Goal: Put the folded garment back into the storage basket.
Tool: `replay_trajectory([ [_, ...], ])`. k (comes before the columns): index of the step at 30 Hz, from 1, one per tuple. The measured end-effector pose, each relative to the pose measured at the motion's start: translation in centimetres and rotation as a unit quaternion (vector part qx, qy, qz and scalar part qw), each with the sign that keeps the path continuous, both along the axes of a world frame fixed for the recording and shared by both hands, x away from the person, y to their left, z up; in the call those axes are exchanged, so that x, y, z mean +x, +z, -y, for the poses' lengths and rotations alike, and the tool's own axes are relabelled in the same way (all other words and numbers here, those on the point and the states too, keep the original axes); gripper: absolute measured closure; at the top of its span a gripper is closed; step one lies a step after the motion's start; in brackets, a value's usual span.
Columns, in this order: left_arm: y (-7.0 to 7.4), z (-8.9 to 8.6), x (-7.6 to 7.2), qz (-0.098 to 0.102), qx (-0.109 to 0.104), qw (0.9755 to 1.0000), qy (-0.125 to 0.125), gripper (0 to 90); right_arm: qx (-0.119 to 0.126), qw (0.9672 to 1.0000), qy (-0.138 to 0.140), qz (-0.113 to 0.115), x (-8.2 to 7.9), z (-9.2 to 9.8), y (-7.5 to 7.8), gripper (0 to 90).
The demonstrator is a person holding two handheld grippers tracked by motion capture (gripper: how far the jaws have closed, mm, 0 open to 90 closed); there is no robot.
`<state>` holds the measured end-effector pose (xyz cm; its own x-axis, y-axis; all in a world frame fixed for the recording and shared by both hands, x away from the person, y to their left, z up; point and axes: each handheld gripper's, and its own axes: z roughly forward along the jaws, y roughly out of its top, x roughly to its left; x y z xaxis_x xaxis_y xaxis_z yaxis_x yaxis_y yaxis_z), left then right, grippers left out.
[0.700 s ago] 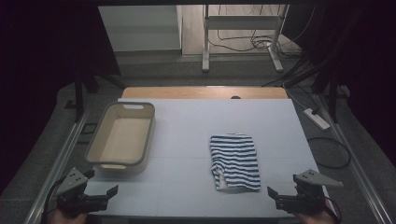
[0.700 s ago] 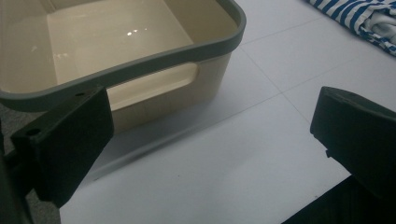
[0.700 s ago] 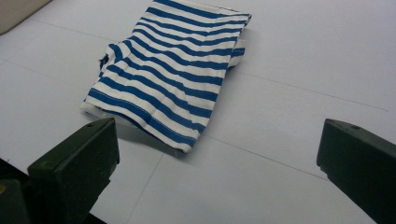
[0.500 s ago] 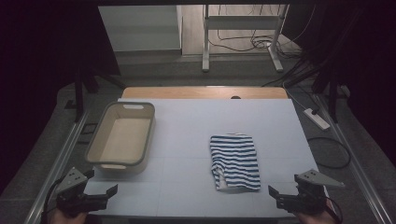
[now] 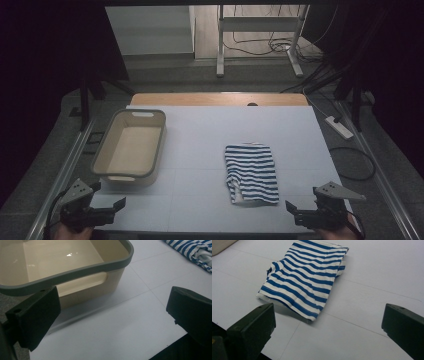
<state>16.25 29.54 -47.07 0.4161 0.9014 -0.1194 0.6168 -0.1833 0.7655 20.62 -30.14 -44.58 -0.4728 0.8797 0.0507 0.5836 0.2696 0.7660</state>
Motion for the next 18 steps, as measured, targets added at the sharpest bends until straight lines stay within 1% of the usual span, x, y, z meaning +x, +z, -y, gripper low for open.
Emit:
replay_trajectory([
  [2,0.00,0.03,0.04,-0.002,0.001,1.0000,-0.001,0.0,-0.001,1.0000,0.002,-0.001,0.01,-0.01,-0.01,0.0],
  [5,-0.01,0.21,0.25,-0.010,0.007,0.9999,-0.006,0.0,-0.002,0.9999,0.011,-0.003,0.04,-0.06,-0.03,0.0],
  [7,0.00,0.31,0.32,-0.013,0.012,0.9998,-0.005,0.0,-0.002,0.9999,0.011,-0.005,0.08,-0.07,-0.04,0.0],
  [8,0.00,0.31,0.32,-0.013,0.012,0.9998,-0.005,0.0,-0.001,0.9999,0.011,-0.007,0.11,-0.06,-0.04,0.0],
  [10,0.02,0.33,0.44,-0.025,0.007,0.9996,-0.006,0.0,-0.001,0.9999,0.012,-0.006,0.12,-0.04,-0.03,0.0],
  [11,0.02,0.35,0.51,-0.027,0.007,0.9996,-0.008,0.0,-0.001,0.9999,0.012,-0.006,0.13,-0.06,-0.02,0.0],
  [13,0.12,0.41,0.63,-0.024,0.009,0.9996,-0.009,0.0,0.002,0.9999,0.015,-0.008,0.18,-0.19,0.07,0.0],
  [18,0.31,0.48,0.83,-0.022,0.006,0.9997,-0.007,0.0,-0.002,0.9999,0.015,0.000,0.35,-0.50,0.52,0.0],
])
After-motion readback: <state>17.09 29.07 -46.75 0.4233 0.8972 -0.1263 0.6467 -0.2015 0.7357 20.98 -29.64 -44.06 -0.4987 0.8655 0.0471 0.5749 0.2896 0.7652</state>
